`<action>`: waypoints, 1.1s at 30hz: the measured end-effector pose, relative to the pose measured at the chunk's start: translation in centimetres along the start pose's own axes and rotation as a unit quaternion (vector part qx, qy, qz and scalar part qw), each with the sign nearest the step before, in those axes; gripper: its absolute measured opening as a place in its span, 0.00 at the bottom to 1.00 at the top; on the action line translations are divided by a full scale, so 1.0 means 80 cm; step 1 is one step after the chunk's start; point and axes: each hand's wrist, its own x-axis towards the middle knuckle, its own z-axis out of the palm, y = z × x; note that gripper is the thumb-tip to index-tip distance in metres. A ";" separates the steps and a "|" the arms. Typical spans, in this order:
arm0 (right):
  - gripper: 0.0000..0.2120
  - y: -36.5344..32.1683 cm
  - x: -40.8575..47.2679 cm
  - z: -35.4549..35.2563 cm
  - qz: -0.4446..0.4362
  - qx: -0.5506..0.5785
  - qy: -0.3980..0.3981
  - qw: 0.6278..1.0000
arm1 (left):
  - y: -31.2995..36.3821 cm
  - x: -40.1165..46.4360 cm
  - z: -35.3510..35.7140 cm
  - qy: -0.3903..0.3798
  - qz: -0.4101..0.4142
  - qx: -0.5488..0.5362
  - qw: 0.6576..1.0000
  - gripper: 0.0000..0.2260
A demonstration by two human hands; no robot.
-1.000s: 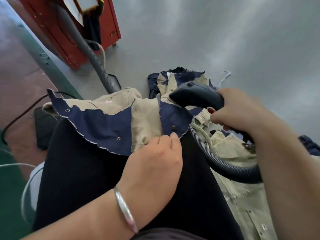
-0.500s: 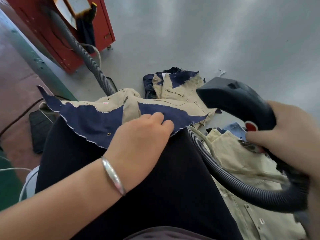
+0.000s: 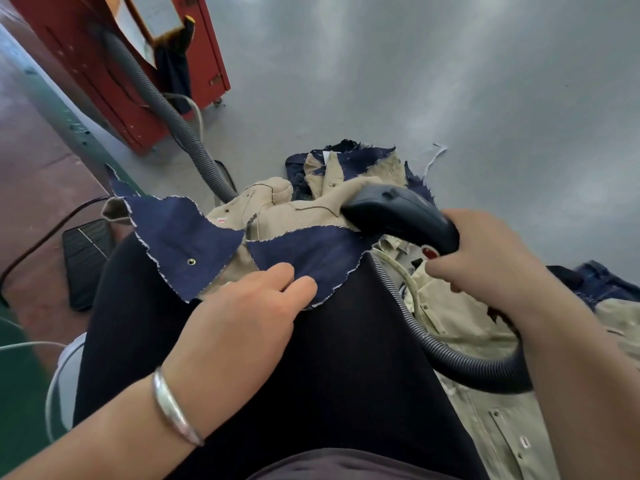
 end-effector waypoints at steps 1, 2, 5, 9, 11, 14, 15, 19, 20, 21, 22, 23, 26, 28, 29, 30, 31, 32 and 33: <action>0.12 0.002 0.006 -0.003 0.004 0.010 0.010 1.000 | 0.002 0.000 -0.001 0.007 0.005 -0.004 1.000 0.13; 0.12 0.005 0.011 -0.006 0.010 0.019 0.022 1.000 | 0.003 0.000 -0.001 0.015 0.010 -0.006 1.000 0.13; 0.10 0.012 0.025 -0.017 0.048 0.025 0.058 0.997 | 0.006 -0.004 0.002 0.036 0.012 -0.007 0.999 0.15; 0.08 0.030 0.025 -0.036 0.122 0.047 0.095 0.987 | 0.010 -0.020 0.013 0.035 0.011 -0.027 0.999 0.17; 0.08 0.034 0.005 -0.048 0.125 0.067 0.110 0.984 | 0.011 -0.024 0.015 0.039 0.003 -0.037 0.999 0.17; 0.14 0.022 -0.045 -0.056 0.055 0.041 0.105 0.992 | 0.009 -0.026 0.014 0.046 -0.006 -0.054 0.997 0.16; 0.17 0.011 -0.062 -0.060 0.031 0.030 0.094 0.995 | 0.009 -0.027 0.013 0.051 -0.010 -0.063 0.997 0.17; 0.18 -0.015 -0.101 -0.063 -0.025 -0.020 0.040 0.999 | 0.008 -0.024 0.011 0.059 0.003 -0.070 0.996 0.32; 0.17 -0.020 -0.103 -0.059 -0.025 -0.037 0.022 0.999 | 0.009 -0.024 0.012 0.061 0.016 -0.050 0.997 0.31; 0.16 -0.025 -0.104 -0.053 -0.021 -0.057 -0.001 0.998 | 0.009 -0.025 0.013 0.062 0.026 -0.034 0.997 0.30; 0.16 -0.031 -0.104 -0.047 -0.015 -0.081 -0.025 0.996 | 0.008 -0.026 0.014 0.063 0.033 -0.025 0.997 0.30; 0.15 -0.037 -0.103 -0.041 -0.007 -0.107 -0.051 0.993 | 0.008 -0.027 0.016 0.064 0.040 -0.019 0.997 0.30; 0.15 -0.052 -0.087 -0.030 -0.004 -0.135 -0.070 0.988 | 0.005 -0.028 0.023 0.056 0.044 -0.018 0.997 0.34; 0.13 -0.062 -0.072 -0.026 -0.024 -0.130 -0.036 0.991 | 0.005 -0.025 0.025 0.052 0.040 -0.008 0.998 0.35; 0.11 -0.066 -0.061 -0.025 -0.035 -0.121 -0.020 0.992 | 0.006 -0.024 0.025 0.050 0.039 -0.008 0.998 0.35; 0.09 -0.070 -0.046 -0.024 -0.040 -0.114 -0.005 0.993 | 0.007 -0.024 0.025 0.047 0.038 -0.012 0.998 0.35; 0.09 -0.074 -0.028 -0.025 -0.035 -0.112 0.006 0.993 | 0.009 -0.023 0.025 0.043 0.038 -0.017 0.998 0.35; 0.09 -0.076 -0.011 -0.028 -0.022 -0.108 0.021 0.994 | 0.011 -0.021 0.024 0.039 0.039 -0.022 0.998 0.36; 0.08 -0.076 0.005 -0.035 -0.004 -0.098 0.040 0.994 | 0.013 -0.020 0.024 0.038 0.040 -0.025 0.998 0.35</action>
